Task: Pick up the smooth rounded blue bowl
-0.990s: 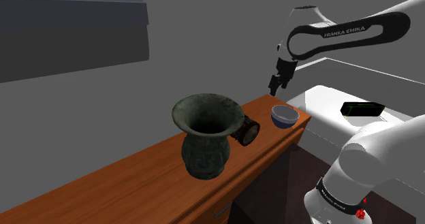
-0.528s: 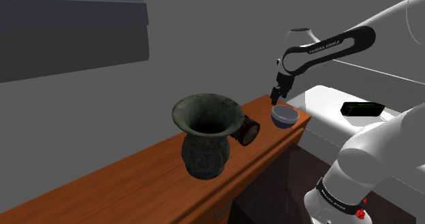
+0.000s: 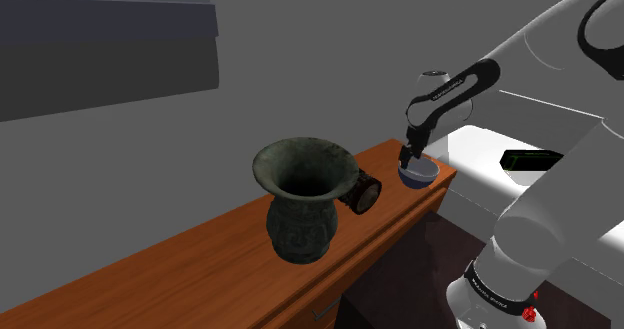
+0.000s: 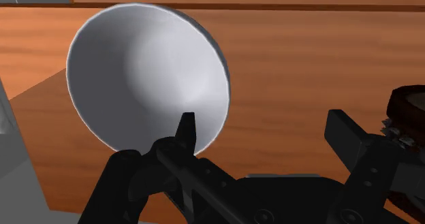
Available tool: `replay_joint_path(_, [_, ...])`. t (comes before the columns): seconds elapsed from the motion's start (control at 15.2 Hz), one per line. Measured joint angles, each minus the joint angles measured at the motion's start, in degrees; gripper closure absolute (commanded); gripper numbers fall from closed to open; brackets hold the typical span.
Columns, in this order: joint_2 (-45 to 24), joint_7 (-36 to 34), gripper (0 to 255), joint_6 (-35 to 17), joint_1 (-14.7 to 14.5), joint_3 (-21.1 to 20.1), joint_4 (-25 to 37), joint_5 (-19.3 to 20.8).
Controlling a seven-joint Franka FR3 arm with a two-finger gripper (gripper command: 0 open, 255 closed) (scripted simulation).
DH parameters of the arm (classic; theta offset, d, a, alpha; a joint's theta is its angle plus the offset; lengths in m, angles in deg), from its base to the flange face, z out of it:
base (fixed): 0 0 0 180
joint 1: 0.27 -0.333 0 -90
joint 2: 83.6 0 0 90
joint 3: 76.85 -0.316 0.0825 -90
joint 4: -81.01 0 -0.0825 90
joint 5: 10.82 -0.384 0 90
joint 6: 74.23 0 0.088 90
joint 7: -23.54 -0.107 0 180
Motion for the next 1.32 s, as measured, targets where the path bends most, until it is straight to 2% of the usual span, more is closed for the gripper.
replay_joint_path(0.33, [-9.77,5.12,0,-6.78,0.61,1.95,1.93,-3.81])
replay_joint_path(0.79, [-15.08,7.07,0,-12.05,1.02,1.55,1.73,-6.63])
replay_joint_path(0.86, [-15.25,7.11,255,-12.22,1.03,1.52,1.72,-6.72])
replay_joint_path(1.32, [-15.34,7.12,255,-12.38,1.02,1.48,1.68,-6.79])
